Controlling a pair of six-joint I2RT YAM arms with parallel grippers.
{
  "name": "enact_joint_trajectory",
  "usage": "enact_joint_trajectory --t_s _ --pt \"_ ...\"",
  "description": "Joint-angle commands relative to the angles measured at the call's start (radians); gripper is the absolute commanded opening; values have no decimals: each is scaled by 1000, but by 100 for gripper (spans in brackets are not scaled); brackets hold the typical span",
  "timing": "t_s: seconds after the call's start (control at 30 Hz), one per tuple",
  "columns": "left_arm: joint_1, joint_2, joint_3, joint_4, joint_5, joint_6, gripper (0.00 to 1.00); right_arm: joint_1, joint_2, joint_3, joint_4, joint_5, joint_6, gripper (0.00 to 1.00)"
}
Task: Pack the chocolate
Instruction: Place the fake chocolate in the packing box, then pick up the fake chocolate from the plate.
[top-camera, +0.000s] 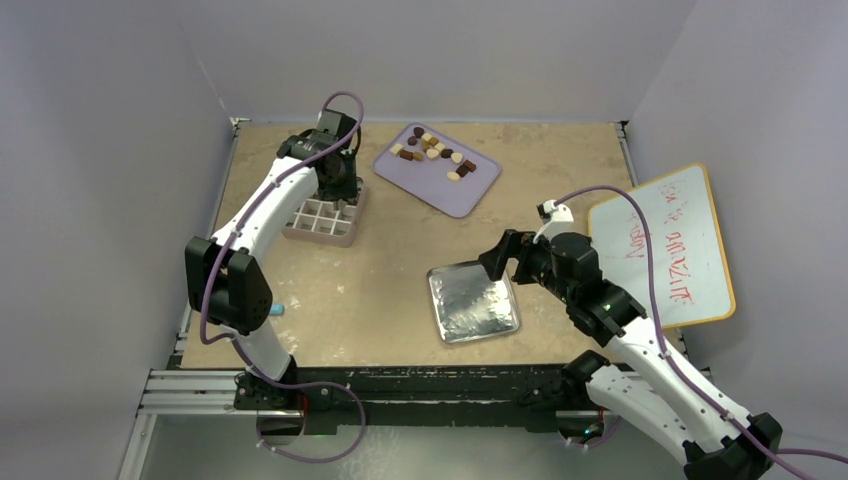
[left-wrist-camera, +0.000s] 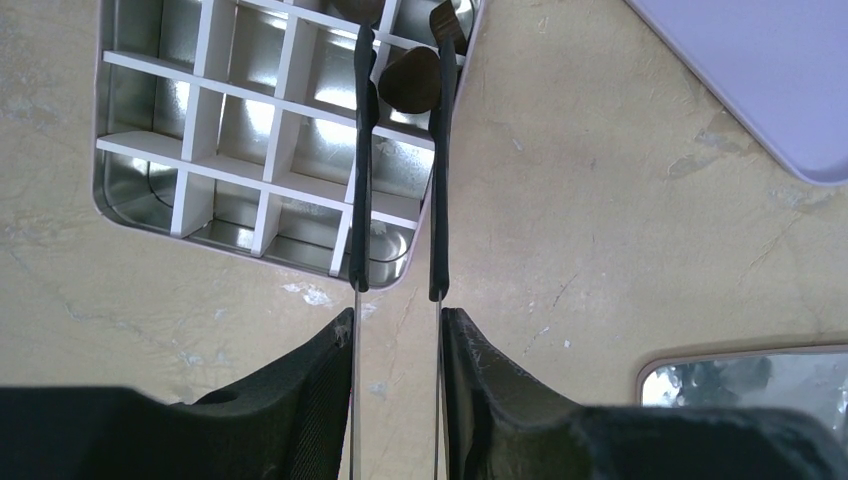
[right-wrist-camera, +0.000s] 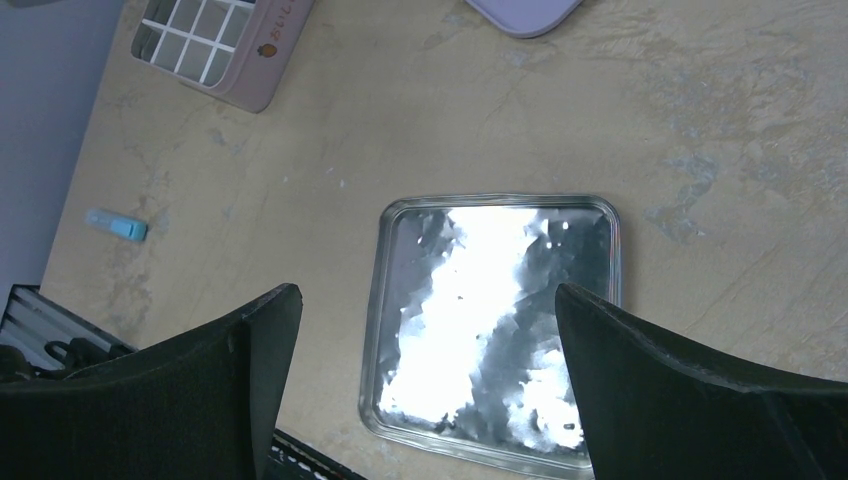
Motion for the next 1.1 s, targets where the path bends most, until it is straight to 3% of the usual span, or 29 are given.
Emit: enact_joint_trajectory --t_s 0.0,0.6,0.77,1.07 --pt "5 -51 35 3 -5 3 33 -3 6 26 27 -6 1 99" --pt "3 -48 136 -43 33 6 34 -2 21 81 1 -9 -18 99" --pt "1 -50 162 -9 117 34 34 -3 19 100 -2 -14 -20 99" --pt "-58 104 335 -4 197 88 33 -3 15 133 -51 12 -23 99"
